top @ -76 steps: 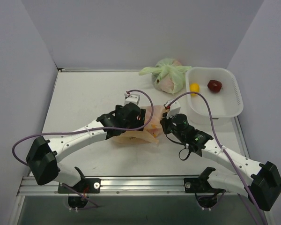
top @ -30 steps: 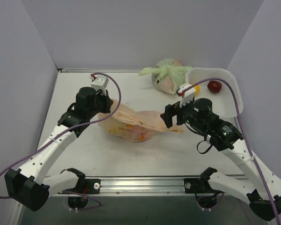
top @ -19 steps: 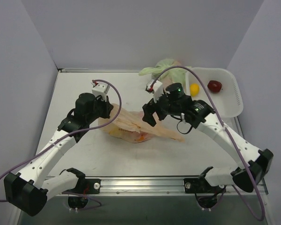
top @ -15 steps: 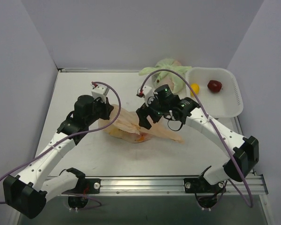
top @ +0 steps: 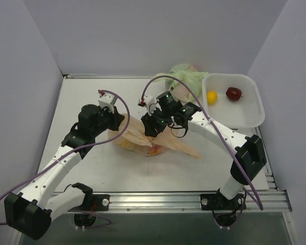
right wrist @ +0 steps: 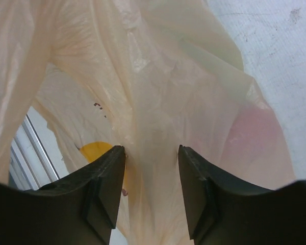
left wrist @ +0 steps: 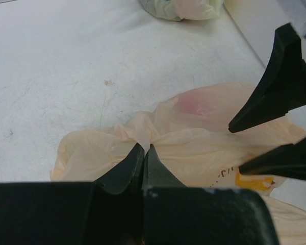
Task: Untie the knot of the plastic bag and take out the fruit
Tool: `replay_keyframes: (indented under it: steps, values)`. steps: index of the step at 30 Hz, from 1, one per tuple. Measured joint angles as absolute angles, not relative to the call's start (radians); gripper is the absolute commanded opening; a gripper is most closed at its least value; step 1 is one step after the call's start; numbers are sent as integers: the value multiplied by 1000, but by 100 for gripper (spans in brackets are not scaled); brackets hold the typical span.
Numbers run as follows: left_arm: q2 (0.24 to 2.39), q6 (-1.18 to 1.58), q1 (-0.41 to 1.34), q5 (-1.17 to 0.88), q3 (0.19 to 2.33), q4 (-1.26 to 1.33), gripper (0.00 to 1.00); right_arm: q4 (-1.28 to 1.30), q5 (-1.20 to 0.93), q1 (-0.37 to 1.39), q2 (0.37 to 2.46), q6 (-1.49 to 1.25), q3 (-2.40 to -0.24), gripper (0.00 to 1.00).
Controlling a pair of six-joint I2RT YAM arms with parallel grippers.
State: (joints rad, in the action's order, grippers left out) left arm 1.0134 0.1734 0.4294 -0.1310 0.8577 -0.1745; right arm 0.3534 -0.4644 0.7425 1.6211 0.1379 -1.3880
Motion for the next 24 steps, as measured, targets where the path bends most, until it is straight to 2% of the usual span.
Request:
replay_keyframes:
  steps: [1, 2, 3, 5, 6, 7, 8, 10, 11, 12, 20, 24]
  values:
    - [1012, 174, 427, -134, 856, -173, 0, 352, -463, 742, 1633, 133, -1390, 36]
    - [1010, 174, 424, -137, 854, -172, 0, 350, -459, 742, 1641, 132, -1390, 21]
    - [1007, 175, 423, -139, 852, -172, 0, 350, -456, 742, 1647, 135, -1390, 15]
    - [1003, 175, 419, -139, 849, -171, 13, 348, -435, 741, 1649, 120, -1390, 4]
    - [1002, 175, 418, -139, 849, -171, 22, 348, -424, 741, 1647, 115, -1393, 1]
    - [1000, 173, 417, -135, 849, -171, 36, 347, -408, 741, 1645, 107, -1397, 0]
    - [998, 172, 415, -127, 849, -171, 61, 346, -381, 741, 1639, 96, -1401, 0]
    - [990, 181, 410, -100, 849, -165, 78, 348, -331, 741, 1622, 68, -1413, 0]
    - [985, 191, 409, -77, 849, -164, 92, 347, -304, 741, 1611, 50, -1421, 0]
    - [978, 198, 408, -51, 849, -163, 96, 347, -274, 740, 1599, 30, -1431, 0]
    - [862, 336, 415, 62, 866, -206, 98, 341, -133, 726, 1527, -116, -1484, 0]
    - [818, 379, 521, 121, 908, -242, 97, 345, -108, 722, 1530, -168, -1485, 0]
